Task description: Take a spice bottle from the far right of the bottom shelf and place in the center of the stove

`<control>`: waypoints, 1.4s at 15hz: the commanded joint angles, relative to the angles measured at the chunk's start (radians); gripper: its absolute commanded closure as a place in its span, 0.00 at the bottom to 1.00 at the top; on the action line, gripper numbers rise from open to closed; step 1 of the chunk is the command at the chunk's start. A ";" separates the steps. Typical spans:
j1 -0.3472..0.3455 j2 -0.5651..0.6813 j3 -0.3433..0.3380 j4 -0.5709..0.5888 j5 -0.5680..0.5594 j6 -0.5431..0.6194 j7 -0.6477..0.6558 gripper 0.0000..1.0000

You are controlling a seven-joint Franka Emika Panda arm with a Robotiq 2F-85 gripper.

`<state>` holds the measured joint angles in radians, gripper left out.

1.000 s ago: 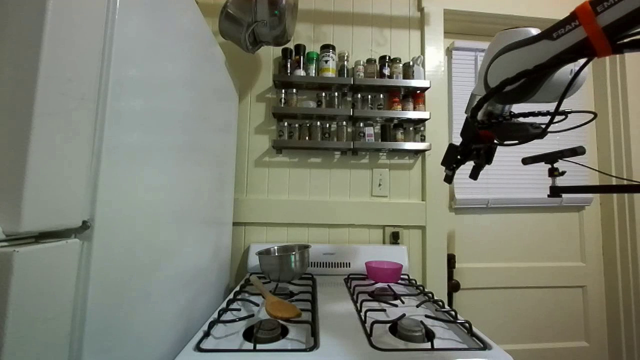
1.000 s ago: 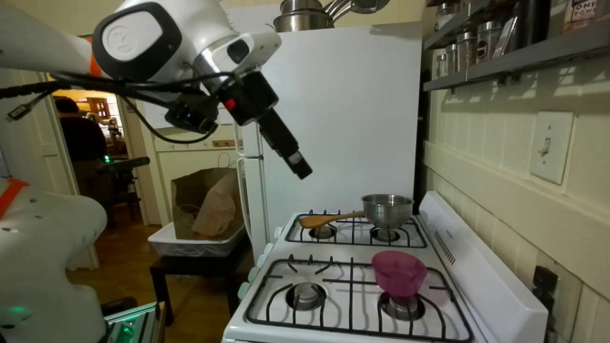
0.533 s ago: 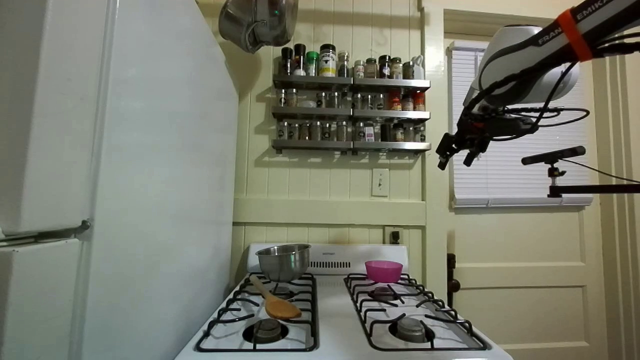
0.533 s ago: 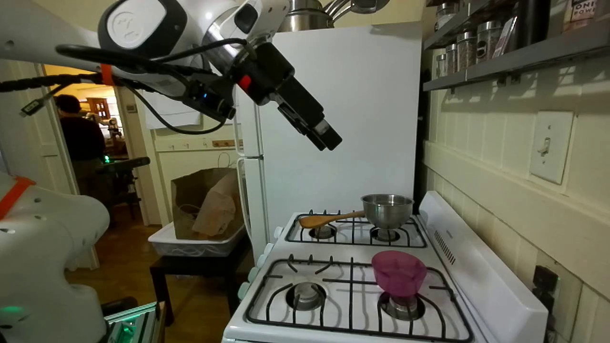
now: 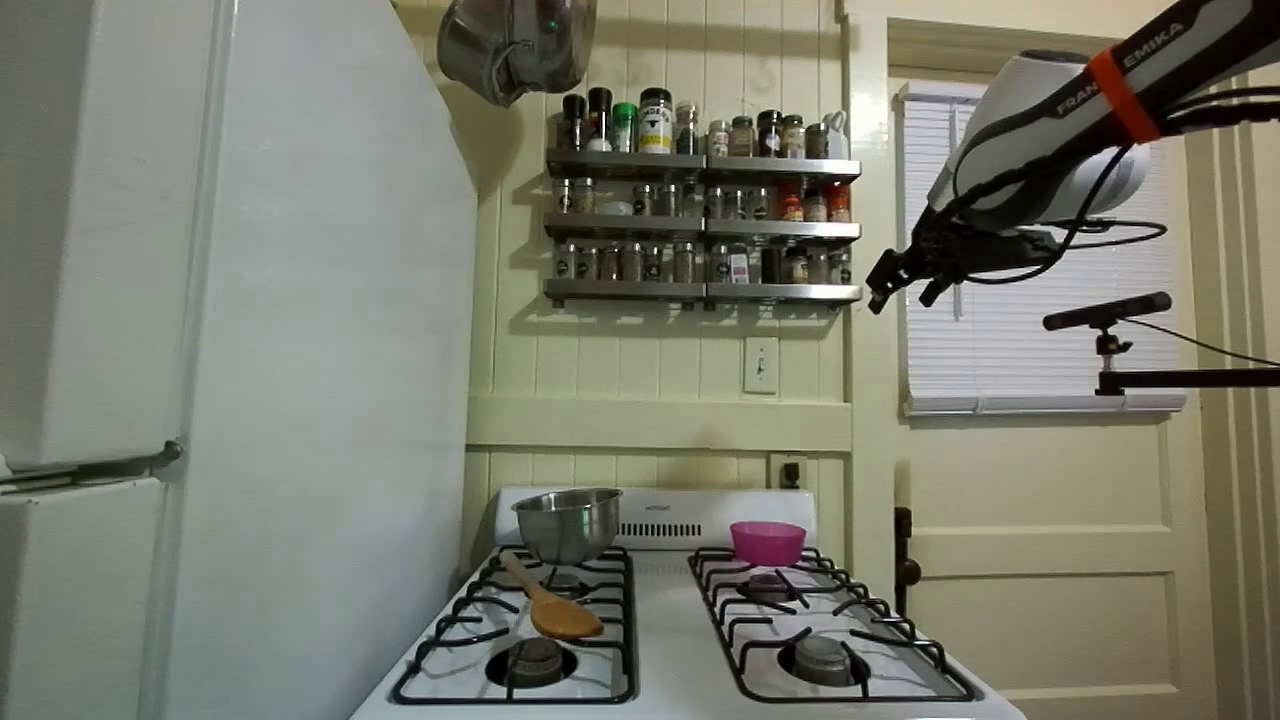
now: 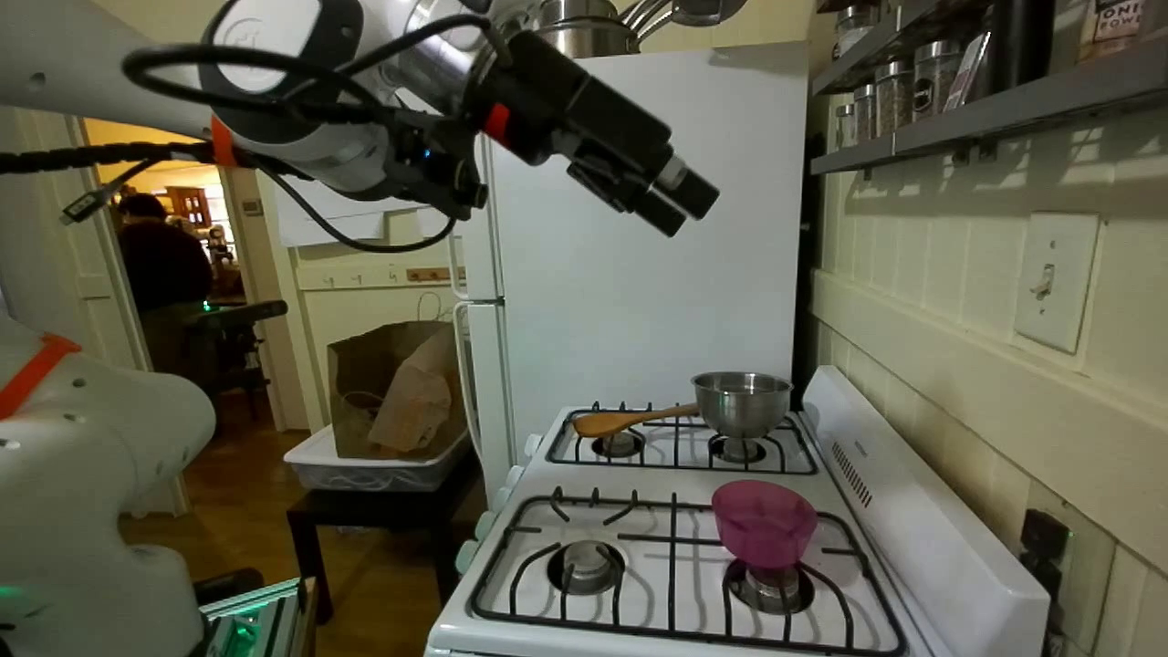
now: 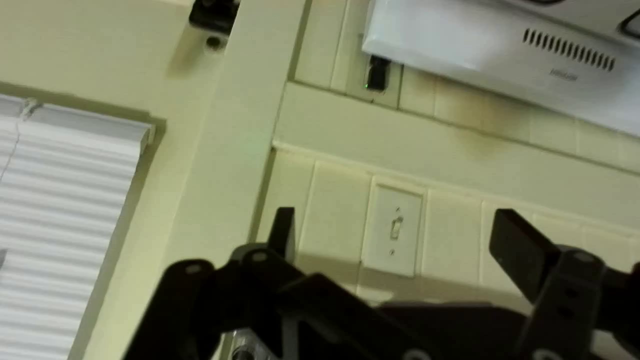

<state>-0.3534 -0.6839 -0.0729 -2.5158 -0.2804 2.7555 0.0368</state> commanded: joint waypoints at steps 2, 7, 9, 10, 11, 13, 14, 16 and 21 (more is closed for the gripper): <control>-0.160 0.196 0.068 0.132 -0.030 0.296 0.095 0.00; -0.386 0.366 0.209 0.293 -0.021 0.495 0.159 0.00; -0.434 0.431 0.249 0.362 -0.006 0.547 0.157 0.00; -0.382 0.359 0.204 0.285 -0.004 0.505 0.128 0.00; -0.404 0.387 0.221 0.315 -0.004 0.520 0.133 0.00; -0.419 0.420 0.234 0.350 -0.004 0.524 0.136 0.00; -0.420 0.426 0.235 0.358 -0.004 0.524 0.136 0.00; -0.420 0.427 0.237 0.362 -0.004 0.524 0.137 0.00; -0.434 0.460 0.245 0.396 0.004 0.547 0.146 0.00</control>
<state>-0.7734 -0.2559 0.1642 -2.1519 -0.2828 3.2792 0.1742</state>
